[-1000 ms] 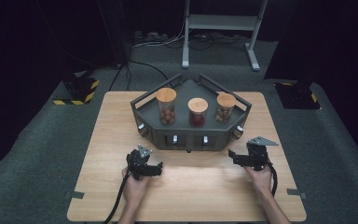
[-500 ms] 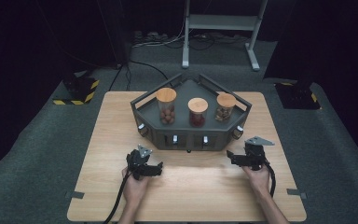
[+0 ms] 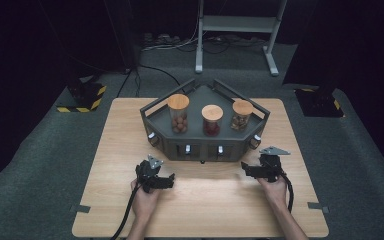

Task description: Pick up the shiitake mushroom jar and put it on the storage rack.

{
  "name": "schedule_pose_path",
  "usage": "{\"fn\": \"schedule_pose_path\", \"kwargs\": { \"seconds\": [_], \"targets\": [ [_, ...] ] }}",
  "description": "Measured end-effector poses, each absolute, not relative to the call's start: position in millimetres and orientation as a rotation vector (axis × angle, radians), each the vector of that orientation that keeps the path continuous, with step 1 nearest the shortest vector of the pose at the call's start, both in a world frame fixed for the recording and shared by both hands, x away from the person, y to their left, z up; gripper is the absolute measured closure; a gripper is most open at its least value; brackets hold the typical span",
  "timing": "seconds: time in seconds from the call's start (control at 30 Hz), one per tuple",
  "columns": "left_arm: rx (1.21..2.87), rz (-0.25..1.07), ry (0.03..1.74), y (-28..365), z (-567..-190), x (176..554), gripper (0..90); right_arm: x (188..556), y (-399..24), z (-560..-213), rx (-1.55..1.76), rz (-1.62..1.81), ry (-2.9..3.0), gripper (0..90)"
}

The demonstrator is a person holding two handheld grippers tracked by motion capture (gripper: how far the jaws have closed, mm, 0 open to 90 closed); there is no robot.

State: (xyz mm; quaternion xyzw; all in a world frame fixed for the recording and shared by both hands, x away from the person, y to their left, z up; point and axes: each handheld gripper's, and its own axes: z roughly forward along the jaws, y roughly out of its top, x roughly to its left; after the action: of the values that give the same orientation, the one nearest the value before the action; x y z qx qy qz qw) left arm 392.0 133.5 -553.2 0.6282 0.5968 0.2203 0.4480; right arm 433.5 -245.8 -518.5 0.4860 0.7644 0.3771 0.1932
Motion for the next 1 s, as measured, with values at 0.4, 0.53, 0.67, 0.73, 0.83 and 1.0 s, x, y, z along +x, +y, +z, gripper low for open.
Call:
{"fn": "schedule_pose_path", "kwargs": {
  "seconds": [0.4, 0.53, 0.67, 0.73, 0.83, 1.0],
  "targets": [
    [1.554, 0.545, 1.477, 133.5, -553.2, 392.0, 4.0, 437.0, -244.3, -524.2, 1.369, 1.028, 2.159, 7.4],
    [1.553, 0.545, 1.477, 133.5, -553.2, 392.0, 4.0, 438.5, -244.7, -526.3, 1.375, 1.020, 2.162, 7.4],
    [1.554, 0.545, 1.477, 133.5, -553.2, 392.0, 4.0, 439.6, -243.5, -528.9, 1.381, 1.009, 2.170, 7.4],
    [1.554, 0.545, 1.477, 133.5, -553.2, 392.0, 4.0, 440.5, -243.6, -530.8, 1.381, 1.008, 2.170, 7.4],
    [1.555, 0.545, 1.477, 133.6, -553.2, 392.0, 4.0, 440.4, -243.7, -534.1, 1.386, 1.001, 2.173, 7.4],
    [1.555, 0.545, 1.477, 133.5, -553.2, 392.0, 4.0, 440.1, -245.1, -538.9, 1.397, 0.991, 2.174, 7.5]
  ]
}}
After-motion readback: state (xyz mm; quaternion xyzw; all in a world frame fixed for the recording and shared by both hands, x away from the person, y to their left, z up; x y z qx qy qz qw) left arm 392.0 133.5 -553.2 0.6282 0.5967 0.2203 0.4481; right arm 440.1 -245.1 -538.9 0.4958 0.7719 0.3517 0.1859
